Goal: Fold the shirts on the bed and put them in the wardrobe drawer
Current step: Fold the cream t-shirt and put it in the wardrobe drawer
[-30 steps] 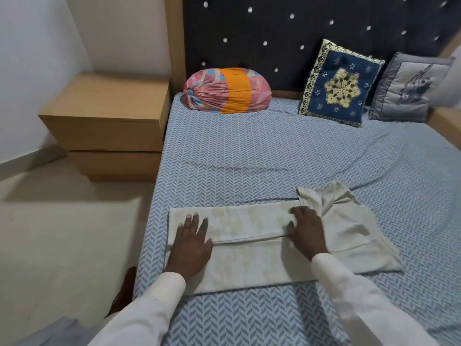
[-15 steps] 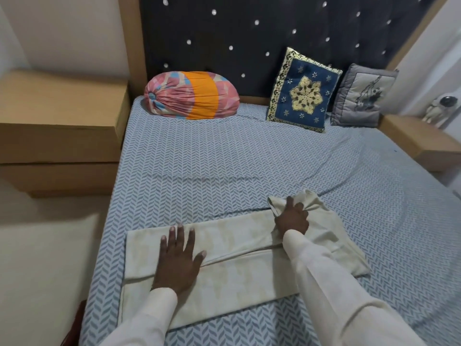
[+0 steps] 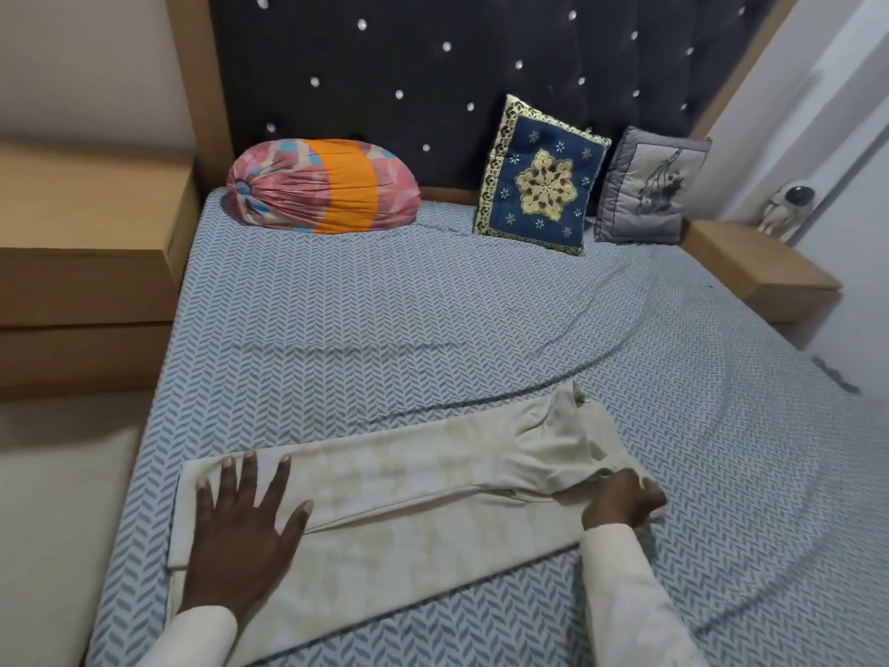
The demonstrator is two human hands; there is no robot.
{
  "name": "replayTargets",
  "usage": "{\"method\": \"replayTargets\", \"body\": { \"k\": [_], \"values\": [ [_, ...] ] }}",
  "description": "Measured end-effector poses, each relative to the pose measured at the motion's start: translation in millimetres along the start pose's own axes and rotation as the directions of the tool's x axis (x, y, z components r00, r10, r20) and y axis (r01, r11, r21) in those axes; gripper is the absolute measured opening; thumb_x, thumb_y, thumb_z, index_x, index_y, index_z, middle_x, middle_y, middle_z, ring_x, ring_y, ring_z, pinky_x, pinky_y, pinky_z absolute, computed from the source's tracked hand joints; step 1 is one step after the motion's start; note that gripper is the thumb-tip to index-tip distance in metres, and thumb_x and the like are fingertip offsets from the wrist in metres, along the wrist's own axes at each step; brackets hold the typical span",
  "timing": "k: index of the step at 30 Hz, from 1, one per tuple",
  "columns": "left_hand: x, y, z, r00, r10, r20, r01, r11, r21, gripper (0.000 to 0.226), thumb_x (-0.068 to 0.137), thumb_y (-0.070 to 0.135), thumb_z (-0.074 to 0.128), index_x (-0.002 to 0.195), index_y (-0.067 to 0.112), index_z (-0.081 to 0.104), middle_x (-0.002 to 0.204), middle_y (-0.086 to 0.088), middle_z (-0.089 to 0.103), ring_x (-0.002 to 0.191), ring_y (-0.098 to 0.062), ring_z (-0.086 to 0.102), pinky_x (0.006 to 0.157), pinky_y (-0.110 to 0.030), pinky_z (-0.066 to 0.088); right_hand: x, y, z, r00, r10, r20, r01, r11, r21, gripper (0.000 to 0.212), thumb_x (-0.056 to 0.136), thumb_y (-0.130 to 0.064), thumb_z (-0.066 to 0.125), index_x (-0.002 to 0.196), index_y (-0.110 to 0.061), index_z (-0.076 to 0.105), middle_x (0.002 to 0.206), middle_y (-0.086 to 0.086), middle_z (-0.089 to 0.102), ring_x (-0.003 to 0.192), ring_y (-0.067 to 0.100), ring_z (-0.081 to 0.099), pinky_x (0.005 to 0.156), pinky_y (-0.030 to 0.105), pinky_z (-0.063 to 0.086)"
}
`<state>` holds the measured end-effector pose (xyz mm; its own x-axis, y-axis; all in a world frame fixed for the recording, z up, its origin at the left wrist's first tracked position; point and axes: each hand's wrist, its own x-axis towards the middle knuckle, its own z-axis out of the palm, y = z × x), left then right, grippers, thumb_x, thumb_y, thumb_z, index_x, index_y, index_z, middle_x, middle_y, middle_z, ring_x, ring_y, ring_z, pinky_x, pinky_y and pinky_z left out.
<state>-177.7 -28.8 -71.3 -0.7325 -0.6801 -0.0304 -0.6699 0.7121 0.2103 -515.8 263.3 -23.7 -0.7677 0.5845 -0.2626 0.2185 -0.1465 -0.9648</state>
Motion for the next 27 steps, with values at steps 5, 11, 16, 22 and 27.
{"method": "replayTargets", "body": {
  "k": [5, 11, 16, 22, 27],
  "values": [
    [0, 5, -4, 1.0, -0.017, -0.013, 0.018, 1.0, 0.02, 0.084, 0.091, 0.069, 0.008, 0.147, 0.016, 0.041, 0.152, -0.024, 0.033, 0.141, -0.045, 0.026, 0.116, -0.061, 0.012, 6, -32, 27, 0.93, -0.262, 0.259, 0.361, 0.784, -0.504, 0.051, 0.085, -0.026, 0.067, 0.129, -0.009, 0.048, 0.124, 0.018, 0.058, 0.116, 0.038, 0.054, 0.093, 0.041, 0.042],
    [-1, 3, -1, 0.999, -0.005, -0.043, 0.007, 0.999, 0.046, 0.08, 0.09, 0.066, 0.017, 0.148, 0.016, 0.039, 0.155, -0.022, 0.028, 0.143, -0.043, 0.024, 0.117, -0.059, 0.01, 35, -27, 79, 0.828, 0.097, 0.553, 0.403, 0.583, -0.705, 0.073, 0.062, -0.044, 0.069, 0.124, -0.009, 0.052, 0.103, 0.016, 0.067, 0.092, 0.035, 0.068, 0.074, 0.04, 0.058],
    [2, 1, 3, 0.999, -0.006, -0.053, 0.01, 0.998, 0.064, 0.078, 0.087, 0.065, 0.026, 0.149, 0.019, 0.037, 0.156, -0.022, 0.027, 0.143, -0.042, 0.023, 0.116, -0.06, 0.013, 24, -45, 51, 0.905, 0.127, 0.407, 0.133, 0.823, -0.553, 0.034, 0.082, -0.019, 0.052, 0.101, 0.007, 0.062, 0.077, 0.01, 0.061, 0.059, 0.023, 0.061, 0.054, 0.028, 0.058],
    [0, 3, 0, 0.999, -0.002, -0.046, 0.005, 0.998, 0.061, 0.08, 0.09, 0.067, 0.015, 0.149, 0.018, 0.038, 0.155, -0.022, 0.027, 0.142, -0.043, 0.025, 0.117, -0.06, 0.01, 39, -37, 44, 0.827, 0.35, 0.441, -0.097, 0.86, -0.501, 0.023, 0.074, -0.019, 0.074, 0.087, -0.007, 0.06, 0.078, 0.011, 0.053, 0.052, 0.023, 0.05, 0.051, 0.028, 0.047],
    [-1, 5, -2, 1.0, -0.007, -0.03, 0.009, 0.998, 0.055, 0.08, 0.09, 0.067, 0.015, 0.149, 0.018, 0.038, 0.156, -0.022, 0.027, 0.142, -0.043, 0.024, 0.117, -0.06, 0.011, 44, -59, 59, 0.826, 0.322, 0.462, -0.052, 0.861, -0.506, 0.007, 0.076, 0.0, 0.051, 0.077, -0.006, 0.054, 0.071, 0.011, 0.049, 0.056, 0.022, 0.049, 0.041, 0.024, 0.049]
  ]
}}
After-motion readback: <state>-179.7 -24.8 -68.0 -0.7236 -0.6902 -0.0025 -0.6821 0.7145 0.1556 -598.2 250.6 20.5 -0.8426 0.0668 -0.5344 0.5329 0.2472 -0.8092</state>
